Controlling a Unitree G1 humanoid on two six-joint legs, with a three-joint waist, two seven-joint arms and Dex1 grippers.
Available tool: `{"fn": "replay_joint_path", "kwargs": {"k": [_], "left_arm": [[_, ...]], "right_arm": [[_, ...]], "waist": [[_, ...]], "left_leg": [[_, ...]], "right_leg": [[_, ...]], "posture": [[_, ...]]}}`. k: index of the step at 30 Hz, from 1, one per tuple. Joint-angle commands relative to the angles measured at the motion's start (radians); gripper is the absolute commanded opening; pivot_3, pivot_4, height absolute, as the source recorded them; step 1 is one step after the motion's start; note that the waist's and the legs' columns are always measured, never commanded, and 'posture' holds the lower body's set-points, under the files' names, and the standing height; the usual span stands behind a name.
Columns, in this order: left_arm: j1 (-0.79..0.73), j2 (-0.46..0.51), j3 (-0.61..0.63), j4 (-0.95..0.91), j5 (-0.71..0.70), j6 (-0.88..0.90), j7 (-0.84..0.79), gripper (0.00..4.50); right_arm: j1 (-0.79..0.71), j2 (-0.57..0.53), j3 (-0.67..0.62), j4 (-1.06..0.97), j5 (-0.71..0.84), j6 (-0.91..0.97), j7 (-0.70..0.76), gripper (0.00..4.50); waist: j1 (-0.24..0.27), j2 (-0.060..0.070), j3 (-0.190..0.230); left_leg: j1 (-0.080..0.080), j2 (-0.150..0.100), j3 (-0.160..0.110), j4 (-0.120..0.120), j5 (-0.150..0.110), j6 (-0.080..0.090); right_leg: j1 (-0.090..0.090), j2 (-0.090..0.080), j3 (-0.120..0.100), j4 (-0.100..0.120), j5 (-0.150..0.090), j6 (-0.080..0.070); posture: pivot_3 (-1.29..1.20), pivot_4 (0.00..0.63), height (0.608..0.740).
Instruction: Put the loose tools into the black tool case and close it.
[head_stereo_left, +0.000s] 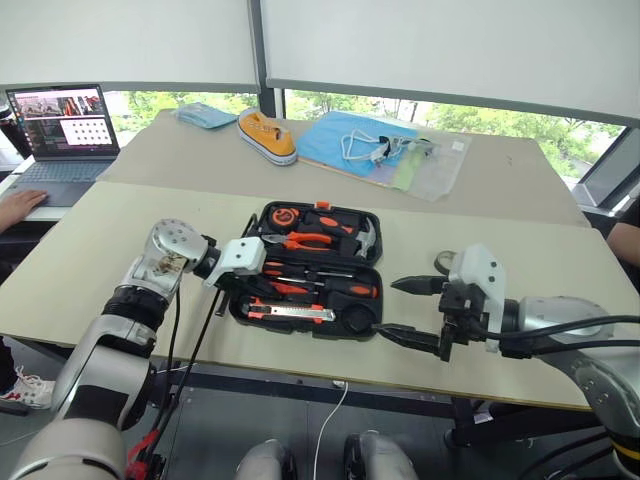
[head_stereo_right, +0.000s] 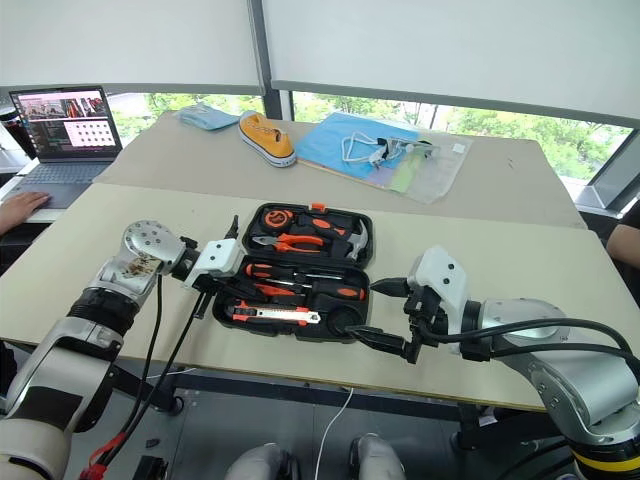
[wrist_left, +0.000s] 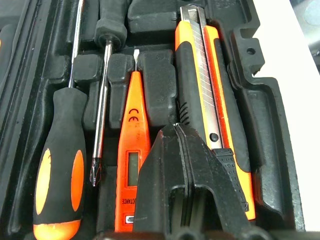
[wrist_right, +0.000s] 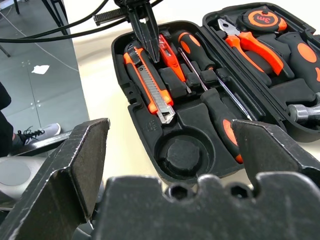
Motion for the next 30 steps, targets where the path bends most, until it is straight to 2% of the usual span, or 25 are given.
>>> {"fn": "replay_joint_path", "kwargs": {"k": [1, 9, 17, 23, 27, 30], "left_arm": [[-0.021, 0.031, -0.001, -0.063, -0.082, 0.112, -0.029, 0.04], [0.023, 0.049, -0.028, -0.126, -0.082, 0.102, -0.029, 0.04], [0.015, -0.005, -0.062, 0.011, 0.077, -0.063, 0.042, 0.04], [0.031, -0.039, -0.068, 0.085, 0.113, -0.122, 0.042, 0.04], [0.041, -0.048, -0.039, 0.061, 0.076, -0.098, 0.01, 0.04], [0.04, -0.033, 0.011, -0.025, -0.006, 0.008, -0.025, 0.04]], "right_arm": [[-0.024, 0.002, -0.013, -0.002, 0.016, -0.008, 0.005, 4.5], [-0.029, 0.004, -0.005, 0.003, 0.014, -0.007, 0.006, 4.5], [-0.032, 0.0, -0.014, 0.002, 0.019, -0.002, 0.005, 4.5], [-0.028, -0.002, -0.023, -0.007, 0.028, 0.002, 0.003, 4.5], [-0.021, -0.009, -0.028, -0.011, 0.031, 0.003, 0.004, 4.5], [-0.011, -0.02, -0.035, -0.009, 0.032, -0.002, 0.008, 4.5]], "waist": [[-0.001, 0.0, 0.0], [0.004, -0.001, 0.0], [0.008, 0.0, 0.0], [0.008, 0.0, 0.0], [0.009, 0.002, -0.001], [0.008, 0.002, -0.001]], "left_leg": [[-0.001, 0.0, 0.0, 0.0, 0.0, 0.0], [-0.002, -0.001, 0.0, 0.0, 0.0, 0.0], [0.0, -0.002, 0.0, 0.0, 0.0, 0.0], [0.002, -0.002, 0.0, 0.0, -0.002, 0.003], [0.004, -0.002, 0.0, 0.0, -0.002, 0.004], [0.003, -0.002, 0.0, 0.0, -0.002, 0.004]], "right_leg": [[0.0, 0.0, 0.0, 0.0, 0.0, 0.0], [-0.001, 0.0, 0.0, 0.0, 0.0, 0.0], [0.0, -0.001, 0.0, 0.0, 0.0, 0.0], [0.002, -0.004, 0.0, 0.0, 0.001, 0.003], [0.004, -0.005, 0.0, 0.0, 0.002, 0.003], [0.003, -0.005, 0.0, 0.0, 0.002, 0.003]], "posture": [[0.0, 0.15, 0.718], [0.0, 0.15, 0.718], [0.0, 0.15, 0.718], [0.0, 0.15, 0.718], [0.0, 0.15, 0.718], [0.0, 0.15, 0.718]]}}
